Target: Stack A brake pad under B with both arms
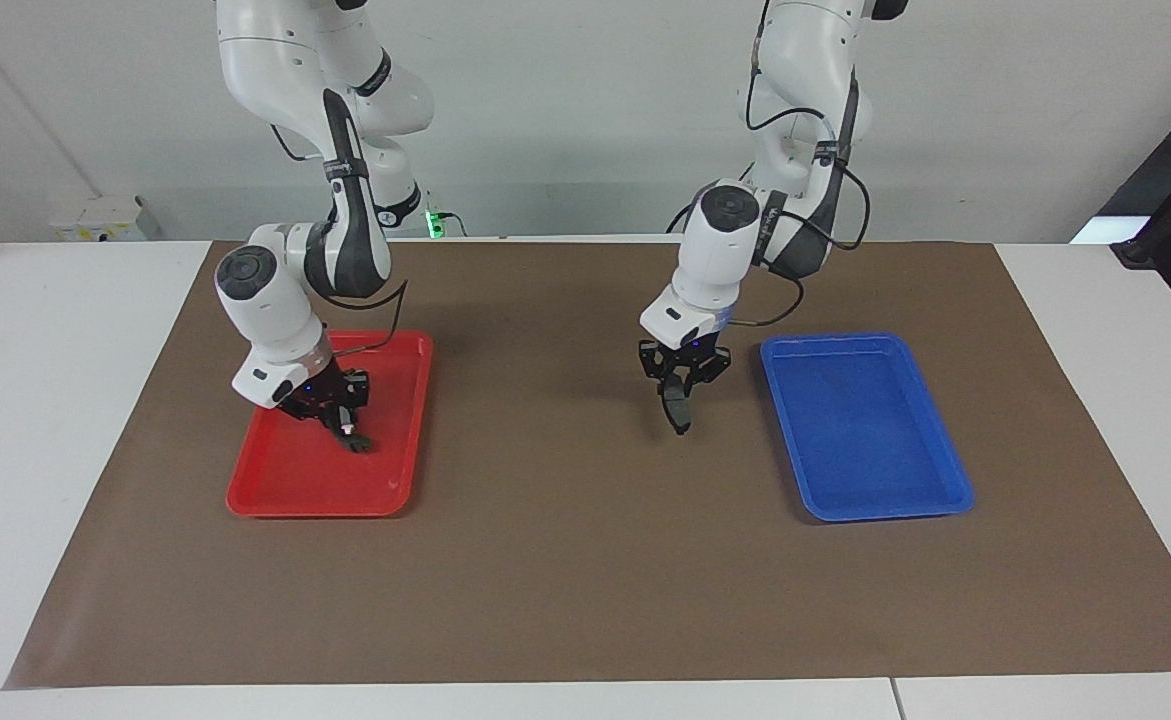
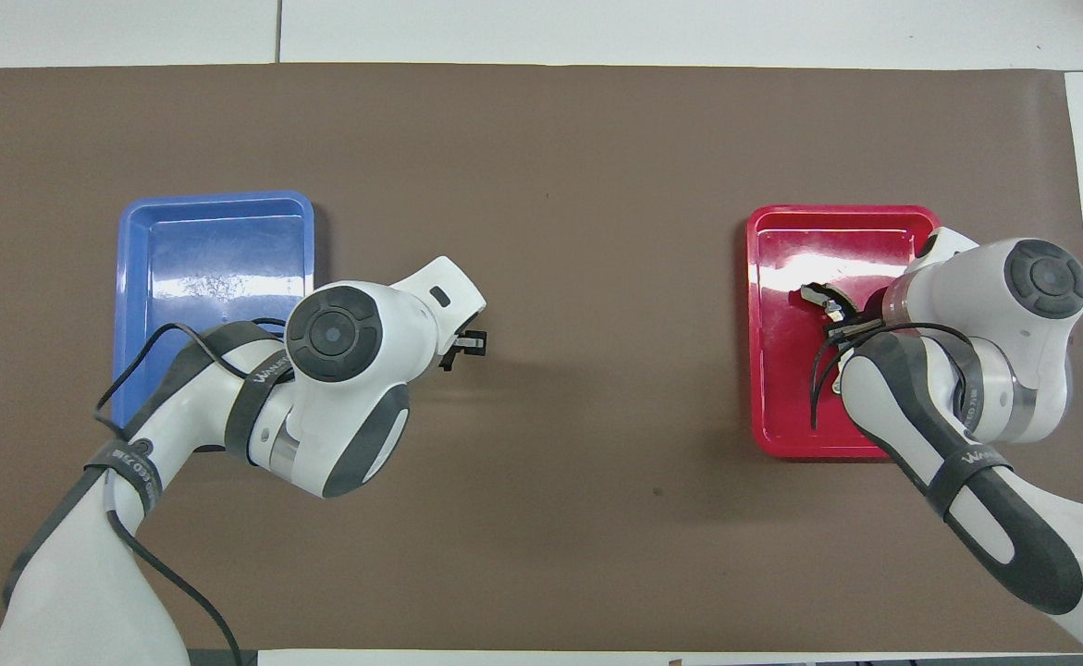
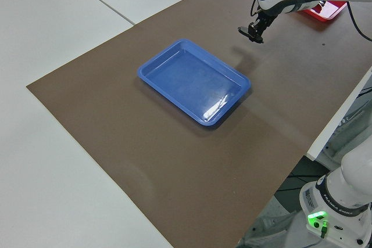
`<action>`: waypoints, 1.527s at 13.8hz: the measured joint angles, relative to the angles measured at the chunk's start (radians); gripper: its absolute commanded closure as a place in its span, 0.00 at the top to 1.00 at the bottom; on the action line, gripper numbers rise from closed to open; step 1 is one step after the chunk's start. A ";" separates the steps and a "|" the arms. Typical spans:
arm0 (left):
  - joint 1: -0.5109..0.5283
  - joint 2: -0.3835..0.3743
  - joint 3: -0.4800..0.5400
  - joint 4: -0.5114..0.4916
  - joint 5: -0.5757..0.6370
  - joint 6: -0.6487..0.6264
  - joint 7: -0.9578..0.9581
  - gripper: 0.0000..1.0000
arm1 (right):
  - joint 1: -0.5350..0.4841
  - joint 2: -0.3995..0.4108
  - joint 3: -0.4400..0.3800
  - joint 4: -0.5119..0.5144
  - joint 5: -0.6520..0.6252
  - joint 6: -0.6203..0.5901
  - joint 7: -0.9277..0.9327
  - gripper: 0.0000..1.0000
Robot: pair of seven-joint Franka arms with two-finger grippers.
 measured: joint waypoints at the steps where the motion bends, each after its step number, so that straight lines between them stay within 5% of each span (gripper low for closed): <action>1: -0.017 0.038 0.000 0.042 0.000 0.000 -0.028 0.09 | 0.000 0.000 0.000 0.014 0.000 -0.012 0.030 0.02; 5: -0.062 0.152 0.000 0.151 0.000 0.001 -0.057 0.20 | 0.005 -0.001 0.000 0.102 0.000 -0.106 0.103 0.02; 8: -0.084 0.175 0.000 0.154 0.000 0.024 -0.068 1.00 | 0.009 -0.002 0.000 0.150 0.000 -0.164 0.103 0.02; 14: -0.050 0.130 0.017 0.174 0.000 -0.002 -0.105 1.00 | 0.048 -0.003 0.001 0.163 0.000 -0.177 0.117 0.01; 21: 0.197 -0.060 0.031 0.165 0.000 -0.324 0.009 1.00 | 0.322 0.002 0.007 0.284 0.000 -0.269 0.623 0.00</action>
